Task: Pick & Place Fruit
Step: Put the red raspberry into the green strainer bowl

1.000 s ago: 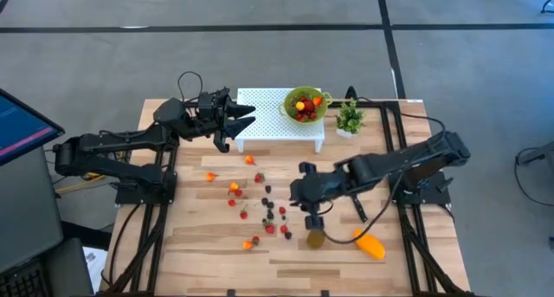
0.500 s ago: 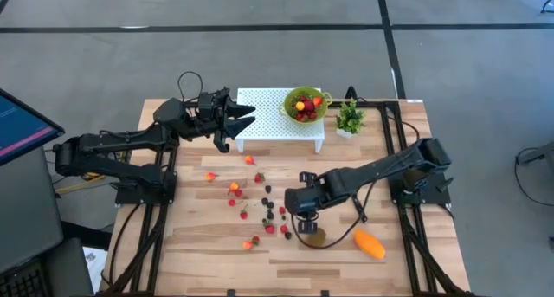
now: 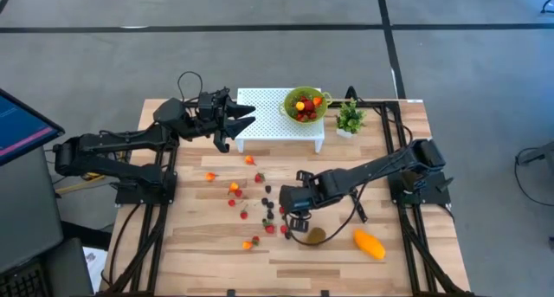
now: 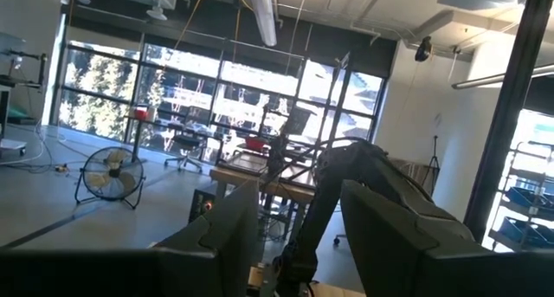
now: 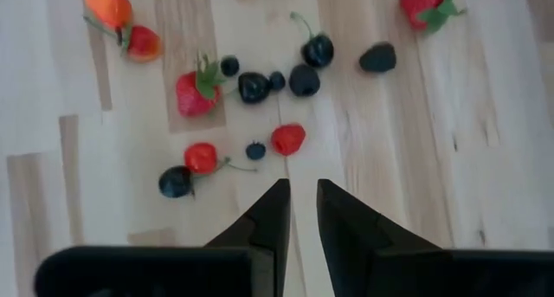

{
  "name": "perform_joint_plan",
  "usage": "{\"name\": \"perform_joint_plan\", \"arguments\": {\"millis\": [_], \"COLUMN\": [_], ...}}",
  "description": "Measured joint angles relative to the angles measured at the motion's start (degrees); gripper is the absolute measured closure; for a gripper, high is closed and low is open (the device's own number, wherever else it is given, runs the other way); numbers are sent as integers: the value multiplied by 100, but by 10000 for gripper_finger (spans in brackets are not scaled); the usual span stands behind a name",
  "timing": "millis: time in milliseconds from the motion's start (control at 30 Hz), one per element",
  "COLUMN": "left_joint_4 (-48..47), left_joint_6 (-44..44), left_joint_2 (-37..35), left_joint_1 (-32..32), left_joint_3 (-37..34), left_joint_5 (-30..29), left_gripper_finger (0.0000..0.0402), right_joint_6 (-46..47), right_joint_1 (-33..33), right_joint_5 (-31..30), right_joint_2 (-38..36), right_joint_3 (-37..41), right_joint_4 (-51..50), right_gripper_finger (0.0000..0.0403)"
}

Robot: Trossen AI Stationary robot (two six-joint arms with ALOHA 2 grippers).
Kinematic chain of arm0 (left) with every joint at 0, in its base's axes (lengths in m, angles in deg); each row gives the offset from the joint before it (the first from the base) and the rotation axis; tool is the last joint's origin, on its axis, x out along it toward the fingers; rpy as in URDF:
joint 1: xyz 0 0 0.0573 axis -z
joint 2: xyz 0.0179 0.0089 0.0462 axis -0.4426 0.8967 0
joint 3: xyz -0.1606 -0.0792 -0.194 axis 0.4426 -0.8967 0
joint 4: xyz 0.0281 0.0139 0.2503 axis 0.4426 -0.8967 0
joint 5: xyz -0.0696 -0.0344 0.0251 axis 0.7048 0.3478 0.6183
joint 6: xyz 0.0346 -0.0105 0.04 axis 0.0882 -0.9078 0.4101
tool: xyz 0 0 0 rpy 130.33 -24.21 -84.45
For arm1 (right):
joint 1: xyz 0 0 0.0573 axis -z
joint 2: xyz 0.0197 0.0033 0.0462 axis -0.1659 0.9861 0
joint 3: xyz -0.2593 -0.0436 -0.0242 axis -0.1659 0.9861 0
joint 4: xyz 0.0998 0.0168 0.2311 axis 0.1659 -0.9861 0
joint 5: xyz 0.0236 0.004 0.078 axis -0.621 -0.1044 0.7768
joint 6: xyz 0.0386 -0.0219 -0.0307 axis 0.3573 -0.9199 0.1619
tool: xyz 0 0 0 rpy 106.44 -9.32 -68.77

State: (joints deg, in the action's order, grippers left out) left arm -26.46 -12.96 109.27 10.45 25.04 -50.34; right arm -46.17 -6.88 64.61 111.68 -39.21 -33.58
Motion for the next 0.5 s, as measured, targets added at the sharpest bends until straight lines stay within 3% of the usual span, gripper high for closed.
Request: {"name": "perform_joint_plan", "arguments": {"millis": [200, 500], "left_joint_4": [-2, 9], "left_joint_6": [0, 0], "left_joint_2": [0, 0], "left_joint_1": [0, 0], "left_joint_3": [-2, -2], "left_joint_5": [-2, 0], "left_gripper_finger": [243, 243], "right_joint_6": [-315, -326], "right_joint_1": [55, 109], "right_joint_5": [-12, 7], "right_joint_2": [85, 594], "right_joint_3": [-8, 0], "right_joint_4": [248, 596], "right_gripper_finger": [311, 209]}}
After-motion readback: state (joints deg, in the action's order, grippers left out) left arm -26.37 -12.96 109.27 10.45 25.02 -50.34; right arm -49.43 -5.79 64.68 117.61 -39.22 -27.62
